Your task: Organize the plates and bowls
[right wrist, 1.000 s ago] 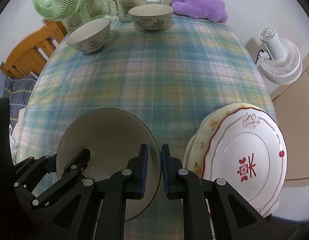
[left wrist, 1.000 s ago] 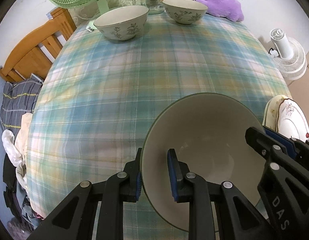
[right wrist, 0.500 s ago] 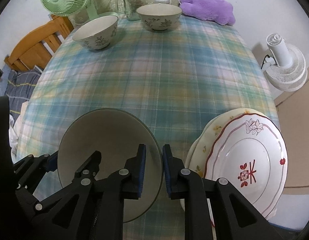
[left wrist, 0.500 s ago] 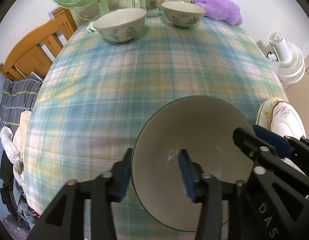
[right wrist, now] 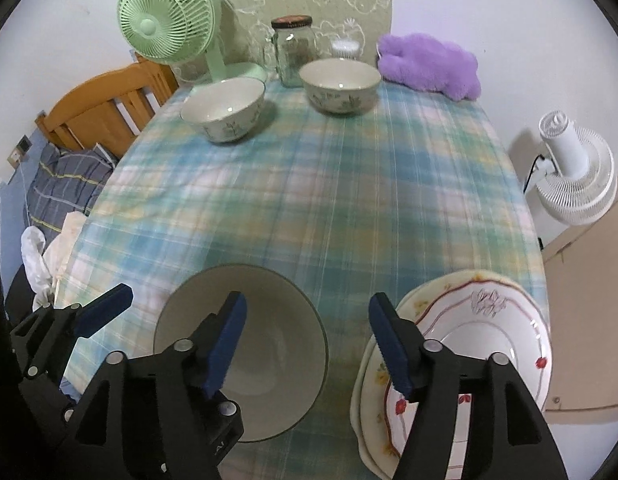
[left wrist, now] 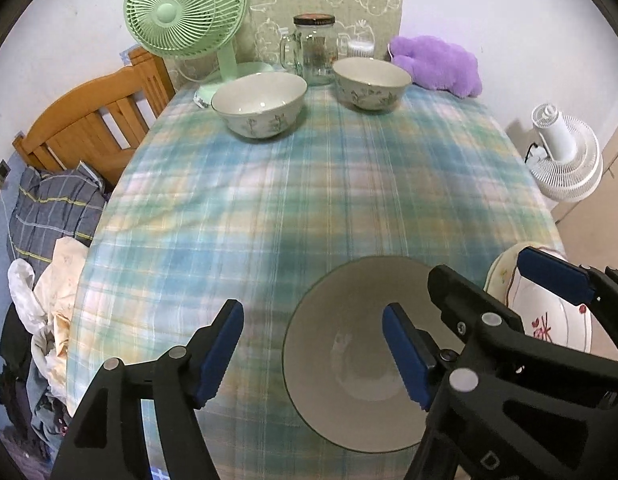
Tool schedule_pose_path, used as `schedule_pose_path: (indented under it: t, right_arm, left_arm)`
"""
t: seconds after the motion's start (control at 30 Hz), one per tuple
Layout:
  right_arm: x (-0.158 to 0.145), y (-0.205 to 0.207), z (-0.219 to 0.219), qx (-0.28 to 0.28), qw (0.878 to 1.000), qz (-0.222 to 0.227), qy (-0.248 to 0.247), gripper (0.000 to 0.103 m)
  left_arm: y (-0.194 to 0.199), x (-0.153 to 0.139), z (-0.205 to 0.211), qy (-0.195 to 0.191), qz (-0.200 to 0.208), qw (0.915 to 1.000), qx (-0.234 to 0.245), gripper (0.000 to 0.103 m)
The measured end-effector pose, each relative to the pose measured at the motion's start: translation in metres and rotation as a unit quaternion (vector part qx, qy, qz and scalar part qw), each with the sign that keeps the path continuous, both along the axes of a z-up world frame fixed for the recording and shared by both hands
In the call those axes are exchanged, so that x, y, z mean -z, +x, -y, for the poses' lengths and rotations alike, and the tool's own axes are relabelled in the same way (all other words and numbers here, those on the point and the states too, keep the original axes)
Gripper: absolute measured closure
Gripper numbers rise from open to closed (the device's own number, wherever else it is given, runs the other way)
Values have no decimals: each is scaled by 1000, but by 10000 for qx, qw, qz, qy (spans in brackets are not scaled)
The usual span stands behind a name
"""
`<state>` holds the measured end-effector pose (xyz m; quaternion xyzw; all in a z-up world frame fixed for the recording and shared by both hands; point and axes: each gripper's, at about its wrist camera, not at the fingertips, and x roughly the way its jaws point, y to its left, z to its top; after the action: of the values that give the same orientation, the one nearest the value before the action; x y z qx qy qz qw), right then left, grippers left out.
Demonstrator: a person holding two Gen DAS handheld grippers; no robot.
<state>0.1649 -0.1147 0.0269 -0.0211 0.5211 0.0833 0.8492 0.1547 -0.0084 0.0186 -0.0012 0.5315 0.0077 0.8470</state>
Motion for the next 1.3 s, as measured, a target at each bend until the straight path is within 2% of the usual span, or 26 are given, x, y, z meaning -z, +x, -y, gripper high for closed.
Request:
schedule_pose_path:
  t: [0.17,0.43,0.57,0.77,0.9,1.0,1.3]
  right_arm:
    - [-4,17,-7,-49,10000,-20,-4,22]
    - [-15,57,-32,121,9997,185,120,22]
    - [-20,82,-45,316,9987,335,210,22]
    - [-22,116,-67,363,9979,509,137,22]
    - [-19,140,-88,248,9973,658,-205,22]
    - [-14,156,-98,298,9966,692,-324,22]
    - [-1,212,-114,594,9945,825,-230,22]
  left_arm:
    - [18,-3,-11,-144,-22,9999,-41,29]
    - [58,-15,-39,-132,252,9996,-19,29]
    - [86,-18,-54,-186,299,9993,134,29]
    - [121,-15,-78,-284,307,9991,10,29]
    - [143,-8,-89,-35,356,9994,3,29]
    - [160,-7,-95,244,556,9981,110,30]
    - [219,6,-115,116,699,9973,209,30]
